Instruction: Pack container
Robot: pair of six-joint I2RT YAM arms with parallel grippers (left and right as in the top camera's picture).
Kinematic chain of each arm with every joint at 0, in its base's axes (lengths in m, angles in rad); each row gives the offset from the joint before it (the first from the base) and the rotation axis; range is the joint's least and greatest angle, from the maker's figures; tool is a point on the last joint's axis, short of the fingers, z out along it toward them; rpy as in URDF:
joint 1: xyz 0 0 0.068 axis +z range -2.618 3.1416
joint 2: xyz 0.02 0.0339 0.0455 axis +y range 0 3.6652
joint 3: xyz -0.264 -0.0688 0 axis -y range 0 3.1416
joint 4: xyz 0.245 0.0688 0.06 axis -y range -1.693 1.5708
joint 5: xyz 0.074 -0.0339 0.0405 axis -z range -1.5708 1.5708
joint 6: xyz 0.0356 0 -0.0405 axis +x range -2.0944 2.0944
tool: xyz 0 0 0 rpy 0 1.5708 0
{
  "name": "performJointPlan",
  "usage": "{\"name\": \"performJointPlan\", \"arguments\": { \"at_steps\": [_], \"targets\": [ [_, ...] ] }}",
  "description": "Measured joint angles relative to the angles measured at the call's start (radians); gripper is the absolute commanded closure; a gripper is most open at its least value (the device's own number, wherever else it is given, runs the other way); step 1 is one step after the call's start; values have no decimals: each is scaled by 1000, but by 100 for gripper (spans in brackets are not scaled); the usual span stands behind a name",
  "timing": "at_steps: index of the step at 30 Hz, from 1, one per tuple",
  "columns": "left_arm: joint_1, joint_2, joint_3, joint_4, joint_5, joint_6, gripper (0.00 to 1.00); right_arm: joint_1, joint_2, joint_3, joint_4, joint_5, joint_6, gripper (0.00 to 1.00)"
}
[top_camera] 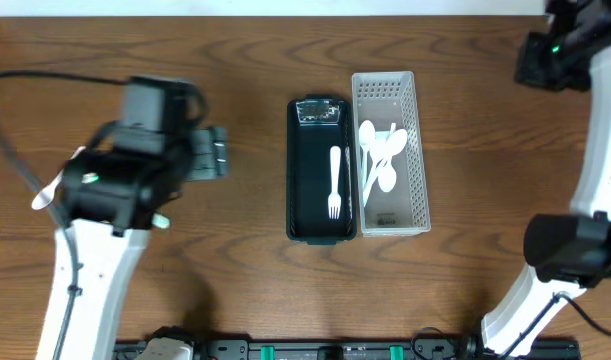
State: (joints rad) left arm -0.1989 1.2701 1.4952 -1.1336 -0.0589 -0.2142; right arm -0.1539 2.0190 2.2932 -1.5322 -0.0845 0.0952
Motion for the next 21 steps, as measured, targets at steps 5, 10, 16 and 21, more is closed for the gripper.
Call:
{"name": "performJointPlan", "arguments": {
  "at_steps": [5,10,16,21],
  "targets": [
    [150,19,0,-23,88,-14,16,35,50,-229,107,-8,11,99],
    [198,89,0,-29,159,4,16,89,60,-429,204,-14,23,99],
    [199,187,0,-30,192,33,16,151,60,-547,254,-18,27,98],
    [199,244,0,-29,196,39,16,214,60,-581,262,-20,27,97]
  ]
}}
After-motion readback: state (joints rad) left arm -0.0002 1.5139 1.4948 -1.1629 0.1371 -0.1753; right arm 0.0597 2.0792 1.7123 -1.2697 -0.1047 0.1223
